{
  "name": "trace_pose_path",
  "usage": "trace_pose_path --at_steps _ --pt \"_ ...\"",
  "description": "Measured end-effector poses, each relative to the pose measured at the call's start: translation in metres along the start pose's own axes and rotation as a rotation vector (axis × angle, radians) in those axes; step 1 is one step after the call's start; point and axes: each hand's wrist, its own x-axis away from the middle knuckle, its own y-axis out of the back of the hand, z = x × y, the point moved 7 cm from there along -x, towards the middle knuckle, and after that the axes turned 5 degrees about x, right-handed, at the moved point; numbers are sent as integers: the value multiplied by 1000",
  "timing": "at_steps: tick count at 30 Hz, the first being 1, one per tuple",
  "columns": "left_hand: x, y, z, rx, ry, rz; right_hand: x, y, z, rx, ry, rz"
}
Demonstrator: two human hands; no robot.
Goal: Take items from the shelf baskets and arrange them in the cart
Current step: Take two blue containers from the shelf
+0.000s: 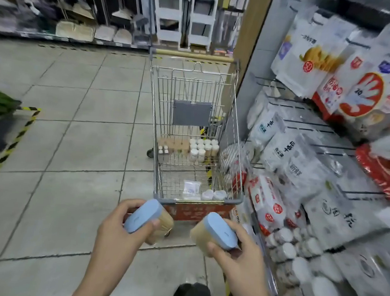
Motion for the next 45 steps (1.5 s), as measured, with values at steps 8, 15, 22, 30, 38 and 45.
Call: trace_pose_path --at_steps 8,15,22,30,38,45 --pt "-106 -30 25 -20 122 -85 -137 -24 -9 22 -65 122" --pt "-219 -68 55 -79 220 -167 -274 -32 -18 67 -151 188" --pt "-318 -123 122 -141 354 -236 -385 -73 -75 171 -272 274" --pt "-406 -168 231 -224 487 -283 -482 -138 -167 222 -405 163" --pt "-447 -187 317 -225 585 -356 -531 -194 -235 289 -462 132" --pt "-490 -208 368 -207 600 -355 -567 -224 -271 278 -418 81"
